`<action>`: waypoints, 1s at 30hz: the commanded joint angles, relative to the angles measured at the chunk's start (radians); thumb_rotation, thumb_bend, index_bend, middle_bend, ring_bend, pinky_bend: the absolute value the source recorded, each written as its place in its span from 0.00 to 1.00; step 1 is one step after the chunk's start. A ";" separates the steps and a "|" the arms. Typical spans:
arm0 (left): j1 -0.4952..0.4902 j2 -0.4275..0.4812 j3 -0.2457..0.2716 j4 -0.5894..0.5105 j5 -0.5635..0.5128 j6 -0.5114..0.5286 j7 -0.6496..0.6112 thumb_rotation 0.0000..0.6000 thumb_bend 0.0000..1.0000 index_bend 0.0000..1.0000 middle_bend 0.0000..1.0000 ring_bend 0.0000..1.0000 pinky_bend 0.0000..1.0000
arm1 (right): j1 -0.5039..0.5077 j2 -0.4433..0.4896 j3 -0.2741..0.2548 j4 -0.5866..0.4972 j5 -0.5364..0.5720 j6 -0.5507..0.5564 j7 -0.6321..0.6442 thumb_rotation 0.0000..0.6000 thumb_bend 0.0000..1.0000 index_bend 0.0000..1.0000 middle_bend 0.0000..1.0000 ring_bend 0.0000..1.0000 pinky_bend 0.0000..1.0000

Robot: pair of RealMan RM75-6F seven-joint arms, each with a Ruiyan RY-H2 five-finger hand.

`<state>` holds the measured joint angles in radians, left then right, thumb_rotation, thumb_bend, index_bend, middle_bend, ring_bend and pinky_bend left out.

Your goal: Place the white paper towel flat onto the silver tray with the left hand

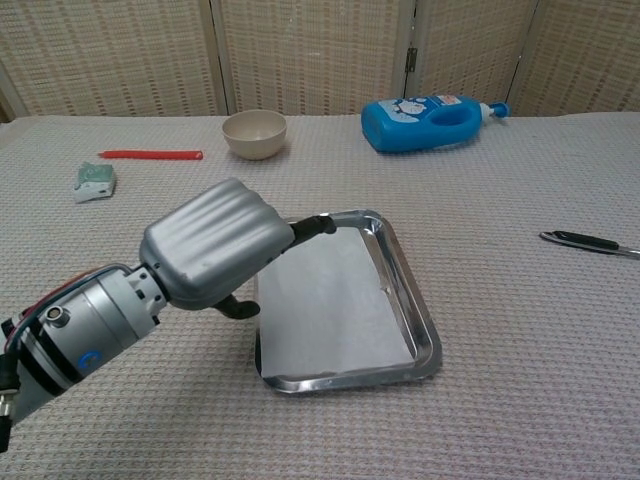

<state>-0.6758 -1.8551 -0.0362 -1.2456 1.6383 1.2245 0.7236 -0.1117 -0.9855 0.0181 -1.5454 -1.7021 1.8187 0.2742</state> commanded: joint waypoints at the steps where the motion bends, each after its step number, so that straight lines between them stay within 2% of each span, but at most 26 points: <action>1: -0.006 0.007 0.003 -0.015 0.018 0.001 -0.019 1.00 0.13 0.23 1.00 1.00 1.00 | -0.003 0.002 0.002 0.004 0.006 0.005 0.008 1.00 0.36 0.00 0.00 0.00 0.00; 3: -0.005 0.049 0.010 -0.083 -0.012 -0.046 -0.027 1.00 0.13 0.25 1.00 1.00 1.00 | -0.005 0.003 0.002 0.006 0.005 0.008 0.010 1.00 0.36 0.00 0.00 0.00 0.00; 7: -0.011 0.214 0.027 -0.312 -0.099 -0.170 -0.026 1.00 0.17 0.26 1.00 1.00 1.00 | -0.011 0.003 0.016 0.012 0.013 0.036 0.038 1.00 0.36 0.00 0.00 0.00 0.00; 9: -0.013 0.273 0.034 -0.384 -0.119 -0.199 -0.048 1.00 0.26 0.27 1.00 1.00 1.00 | -0.013 0.003 0.021 0.014 0.020 0.044 0.046 1.00 0.36 0.00 0.00 0.00 0.00; 11: -0.010 0.336 0.050 -0.443 -0.125 -0.217 -0.089 1.00 0.44 0.30 1.00 1.00 1.00 | -0.014 0.003 0.022 0.015 0.021 0.044 0.049 1.00 0.36 0.00 0.00 0.00 0.00; 13: -0.005 0.385 0.063 -0.477 -0.127 -0.223 -0.119 1.00 0.57 0.31 1.00 1.00 1.00 | -0.011 0.001 0.021 0.015 0.014 0.041 0.046 1.00 0.36 0.00 0.00 0.00 0.00; 16: 0.000 0.415 0.070 -0.481 -0.148 -0.235 -0.127 1.00 0.71 0.30 1.00 1.00 1.00 | -0.005 -0.007 0.018 0.015 0.002 0.033 0.031 1.00 0.36 0.00 0.00 0.00 0.00; 20: -0.001 0.414 0.069 -0.460 -0.178 -0.255 -0.102 1.00 0.82 0.28 1.00 1.00 1.00 | 0.001 -0.008 0.011 0.010 -0.003 0.015 0.016 1.00 0.36 0.00 0.00 0.00 0.00; 26: 0.002 0.402 0.062 -0.424 -0.188 -0.246 -0.085 1.00 0.84 0.26 1.00 1.00 1.00 | 0.000 -0.003 0.016 0.007 0.010 0.012 0.013 1.00 0.36 0.00 0.00 0.00 0.00; 30: -0.004 0.387 0.056 -0.403 -0.182 -0.251 -0.110 1.00 0.84 0.25 1.00 1.00 1.00 | -0.001 -0.018 0.031 0.006 0.044 0.004 -0.049 1.00 0.36 0.00 0.00 0.00 0.00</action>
<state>-0.6773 -1.4633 0.0226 -1.6549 1.4542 0.9746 0.6212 -0.1128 -0.9951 0.0406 -1.5384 -1.6743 1.8279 0.2582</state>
